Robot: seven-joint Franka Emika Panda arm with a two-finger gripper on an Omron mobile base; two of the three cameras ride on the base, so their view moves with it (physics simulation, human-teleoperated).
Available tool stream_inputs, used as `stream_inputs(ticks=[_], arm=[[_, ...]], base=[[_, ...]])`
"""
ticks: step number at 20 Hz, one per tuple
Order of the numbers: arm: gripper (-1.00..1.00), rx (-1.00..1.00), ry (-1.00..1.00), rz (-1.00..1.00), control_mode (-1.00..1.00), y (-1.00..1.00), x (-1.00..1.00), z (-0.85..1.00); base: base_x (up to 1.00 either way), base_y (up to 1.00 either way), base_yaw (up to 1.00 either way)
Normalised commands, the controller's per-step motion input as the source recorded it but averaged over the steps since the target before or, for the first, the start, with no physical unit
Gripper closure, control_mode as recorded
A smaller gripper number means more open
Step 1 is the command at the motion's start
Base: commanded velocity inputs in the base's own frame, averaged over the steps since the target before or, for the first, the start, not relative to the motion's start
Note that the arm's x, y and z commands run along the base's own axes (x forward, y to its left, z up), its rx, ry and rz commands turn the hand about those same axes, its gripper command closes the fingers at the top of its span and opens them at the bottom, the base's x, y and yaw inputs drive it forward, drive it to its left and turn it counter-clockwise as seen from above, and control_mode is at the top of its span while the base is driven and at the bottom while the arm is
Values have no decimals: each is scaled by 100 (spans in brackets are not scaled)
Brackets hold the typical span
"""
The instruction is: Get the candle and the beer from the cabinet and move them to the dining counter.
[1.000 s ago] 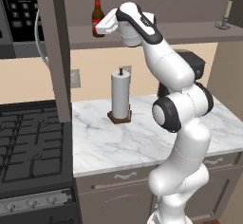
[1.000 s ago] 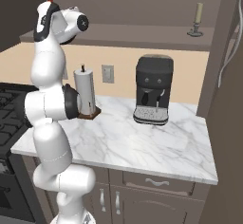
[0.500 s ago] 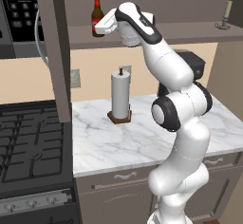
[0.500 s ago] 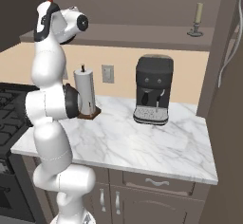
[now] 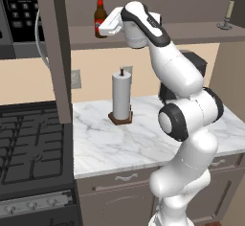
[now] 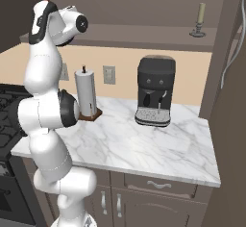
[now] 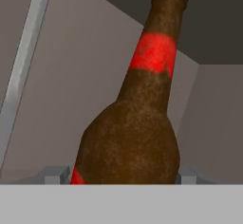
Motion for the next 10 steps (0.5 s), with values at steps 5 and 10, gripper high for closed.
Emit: stream_inputs(ticks=[5, 10], arm=[[100, 2, 0, 0, -100, -6, -85, 0], [100, 1, 0, 2, -100, -20, -90, 0]], base=[[0, 0, 0], [0, 0, 0]])
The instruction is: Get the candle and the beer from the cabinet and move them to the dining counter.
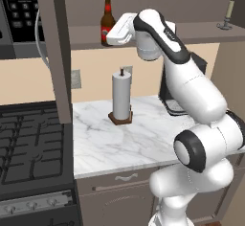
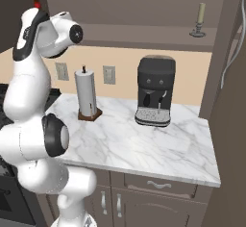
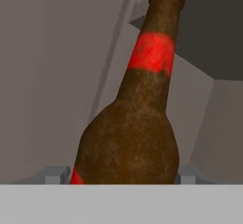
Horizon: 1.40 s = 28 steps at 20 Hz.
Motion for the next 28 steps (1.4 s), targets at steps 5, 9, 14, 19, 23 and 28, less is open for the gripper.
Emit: stream_inputs(ticks=[5, 9, 14, 19, 23, 28], arm=[[100, 0, 0, 6, -100, -33, -88, 0], [100, 0, 0, 9, -100, -35, -91, -3], [100, 0, 0, 10, -100, -37, -99, -16], [100, 0, 0, 11, -100, -29, -100, -22], [100, 0, 0, 8, -100, -11, -97, -26], [100, 0, 1, 0, -100, -1, -53, -25]], base=[[0, 0, 0], [0, 0, 0], [0, 0, 0], [0, 0, 0], [0, 0, 0], [0, 0, 0]])
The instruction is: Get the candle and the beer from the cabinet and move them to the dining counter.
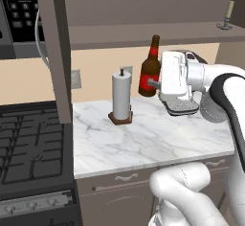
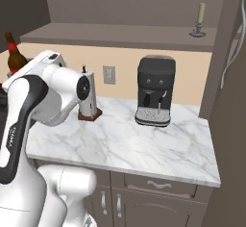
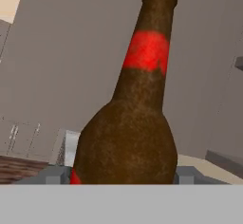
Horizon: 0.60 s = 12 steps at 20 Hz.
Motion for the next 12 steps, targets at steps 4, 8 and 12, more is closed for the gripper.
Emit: stream_inputs(ticks=[4, 8, 12], arm=[[100, 0, 0, 0, -100, 0, 0, 0], [100, 3, -1, 0, -100, -28, -75, -36], [100, 1, 0, 0, -100, -22, -74, -38]], base=[[0, 0, 0], [0, 0, 0], [0, 0, 0]])
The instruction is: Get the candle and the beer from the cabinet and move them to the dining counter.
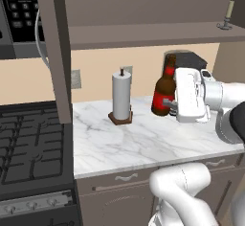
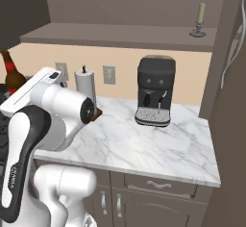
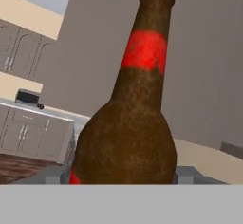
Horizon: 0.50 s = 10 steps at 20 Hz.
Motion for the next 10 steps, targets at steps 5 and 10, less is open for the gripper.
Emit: stream_inputs(ticks=[5, 10], arm=[[100, 0, 3, 3, -100, 0, -2, -19], [100, 0, 9, 5, -100, 4, 15, -22]], base=[[0, 0, 0], [0, 0, 0]])
